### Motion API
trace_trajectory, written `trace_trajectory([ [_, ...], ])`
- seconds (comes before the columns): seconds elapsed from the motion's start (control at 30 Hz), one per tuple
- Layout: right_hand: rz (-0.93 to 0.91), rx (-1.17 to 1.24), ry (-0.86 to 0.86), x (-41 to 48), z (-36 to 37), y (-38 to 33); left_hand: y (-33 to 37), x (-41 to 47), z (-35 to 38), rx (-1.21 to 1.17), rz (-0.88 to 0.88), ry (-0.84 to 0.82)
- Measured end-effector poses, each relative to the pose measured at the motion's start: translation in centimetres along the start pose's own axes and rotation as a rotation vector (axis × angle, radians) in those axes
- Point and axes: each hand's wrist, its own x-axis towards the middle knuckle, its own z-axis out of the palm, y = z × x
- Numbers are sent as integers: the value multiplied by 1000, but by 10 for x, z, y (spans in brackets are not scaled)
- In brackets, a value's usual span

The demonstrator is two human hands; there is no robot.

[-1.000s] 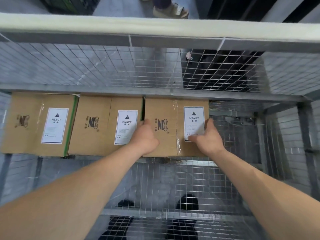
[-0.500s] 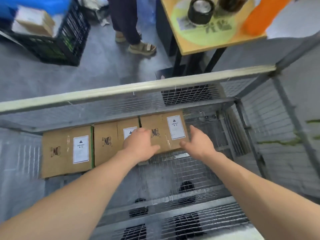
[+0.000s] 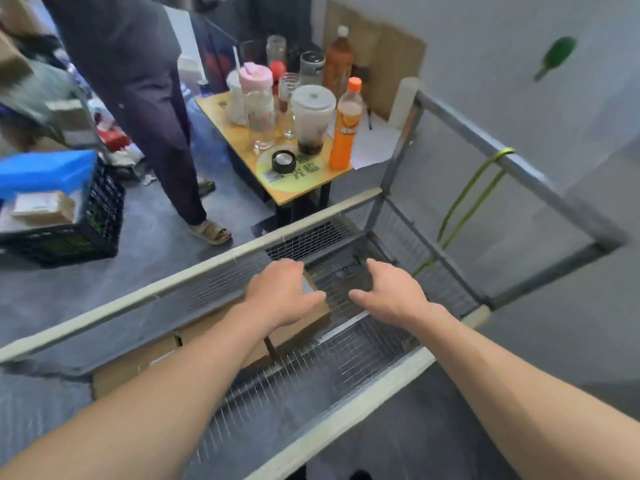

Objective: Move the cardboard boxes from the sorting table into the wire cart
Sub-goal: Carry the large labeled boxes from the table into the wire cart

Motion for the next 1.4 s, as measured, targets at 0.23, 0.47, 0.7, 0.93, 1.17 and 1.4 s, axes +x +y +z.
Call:
trace_trajectory([
  [0.23,24,-99,116,-77,-57,38,69,-44,-28,46,137,60],
  [0.47,69,-120,190,-162,-82,85,136,-103,-32,110,273,101],
  [0.7,173,-84,237,-232,-91,121,189,-146,-28,136,416,117],
  [0.93,343,-77,315,-297,-95,142,231,-165,-28,180,609,124],
  [1.17,577,-62,365,-359,-86,133,254,-188,-28,225,840,124],
  [1.4,787,-18,394,-425,-59,112,273,-222,-6,295,1072,119],
])
